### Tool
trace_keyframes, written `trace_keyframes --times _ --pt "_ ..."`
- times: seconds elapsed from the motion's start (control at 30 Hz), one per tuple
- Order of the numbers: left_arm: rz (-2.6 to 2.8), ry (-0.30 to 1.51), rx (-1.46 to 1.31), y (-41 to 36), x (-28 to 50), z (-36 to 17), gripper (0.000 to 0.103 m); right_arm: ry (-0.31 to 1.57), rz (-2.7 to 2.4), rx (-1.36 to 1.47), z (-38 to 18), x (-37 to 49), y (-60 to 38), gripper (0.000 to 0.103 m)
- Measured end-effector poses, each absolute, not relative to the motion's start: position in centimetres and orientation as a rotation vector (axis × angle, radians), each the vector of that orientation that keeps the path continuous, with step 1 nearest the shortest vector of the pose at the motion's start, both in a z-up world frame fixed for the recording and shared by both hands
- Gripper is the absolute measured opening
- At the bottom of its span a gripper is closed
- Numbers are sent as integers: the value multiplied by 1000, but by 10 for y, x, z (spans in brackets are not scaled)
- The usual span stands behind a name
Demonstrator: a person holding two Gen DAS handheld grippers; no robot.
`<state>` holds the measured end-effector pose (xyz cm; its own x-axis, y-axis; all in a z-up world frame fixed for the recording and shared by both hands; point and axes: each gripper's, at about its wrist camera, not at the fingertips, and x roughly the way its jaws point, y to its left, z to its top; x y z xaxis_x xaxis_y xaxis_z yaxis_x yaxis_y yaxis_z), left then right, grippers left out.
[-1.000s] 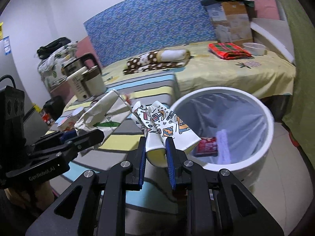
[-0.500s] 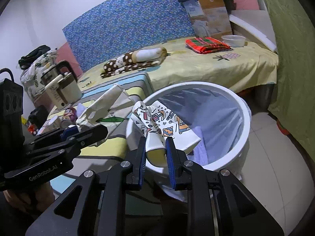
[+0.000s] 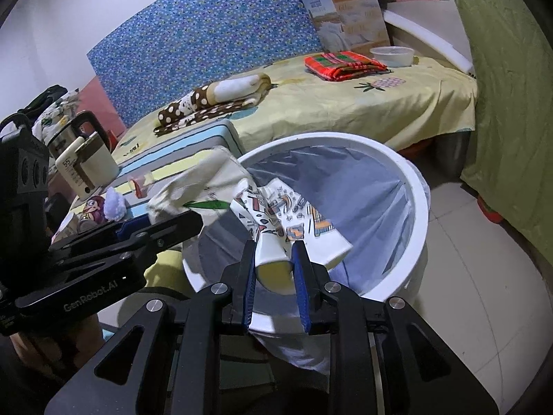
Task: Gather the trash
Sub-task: 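Carry the paper bag and patterned cup to the bin and release both inside, then move both tools back over the table toward the remaining items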
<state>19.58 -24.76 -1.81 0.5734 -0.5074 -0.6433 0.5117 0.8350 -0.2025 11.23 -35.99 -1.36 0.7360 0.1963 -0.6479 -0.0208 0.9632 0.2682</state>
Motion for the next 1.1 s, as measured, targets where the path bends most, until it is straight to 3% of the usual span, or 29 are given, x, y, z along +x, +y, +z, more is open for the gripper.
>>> trace_keyframes --times 0.1,0.17,0.33,1.1 --pt "-597 745 0 -246 198 -19 40 745 128 243 -16 113 -359 24" --pt "-588 744 -5 -244 200 -19 47 747 129 234 -16 113 -357 24" --pt "-575 737 -26 -232 199 -15 48 738 122 242 -14 110 -359 28" --pt "-484 714 -63 -164 137 3 48 687 247 235 5 81 -321 28"
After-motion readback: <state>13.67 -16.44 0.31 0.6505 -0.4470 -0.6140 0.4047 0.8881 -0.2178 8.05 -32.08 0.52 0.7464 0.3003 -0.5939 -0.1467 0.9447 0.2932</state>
